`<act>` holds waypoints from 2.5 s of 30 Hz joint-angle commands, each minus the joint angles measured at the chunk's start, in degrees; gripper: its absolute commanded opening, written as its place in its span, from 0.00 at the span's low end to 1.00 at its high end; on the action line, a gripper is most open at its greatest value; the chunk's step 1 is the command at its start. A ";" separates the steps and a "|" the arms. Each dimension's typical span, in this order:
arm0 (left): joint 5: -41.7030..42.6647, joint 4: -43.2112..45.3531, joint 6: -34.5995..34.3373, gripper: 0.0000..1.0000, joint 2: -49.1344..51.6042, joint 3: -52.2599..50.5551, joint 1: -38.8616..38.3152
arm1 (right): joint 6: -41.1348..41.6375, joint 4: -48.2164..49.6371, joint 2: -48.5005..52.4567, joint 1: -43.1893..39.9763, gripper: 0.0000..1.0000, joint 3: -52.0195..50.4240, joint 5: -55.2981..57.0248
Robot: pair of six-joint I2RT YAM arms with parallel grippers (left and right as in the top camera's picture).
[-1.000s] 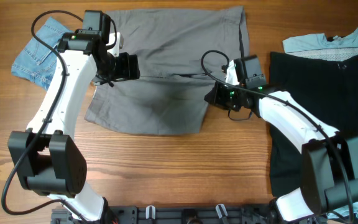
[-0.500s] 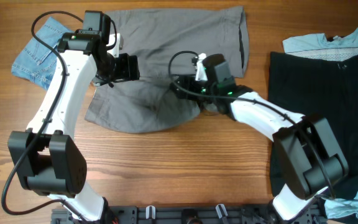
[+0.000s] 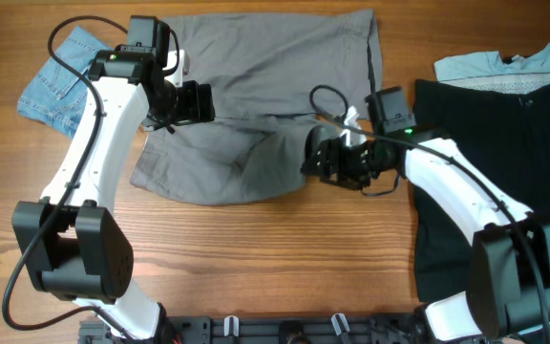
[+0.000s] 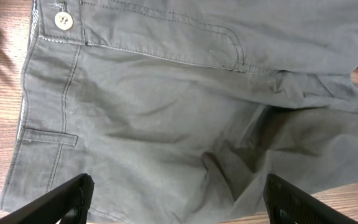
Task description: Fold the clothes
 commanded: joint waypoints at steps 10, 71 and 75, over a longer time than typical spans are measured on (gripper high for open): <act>-0.24 -0.39 1.16 0.87 -0.37 0.59 0.13 | 30.38 10.64 9.09 6.84 0.82 -2.51 13.51; -0.26 -0.02 1.16 0.87 -0.37 0.59 0.13 | 12.17 2.12 6.51 8.55 0.35 9.88 9.66; -0.26 0.04 1.16 0.87 -0.37 0.59 0.13 | 18.47 8.13 10.38 12.55 0.31 8.90 11.58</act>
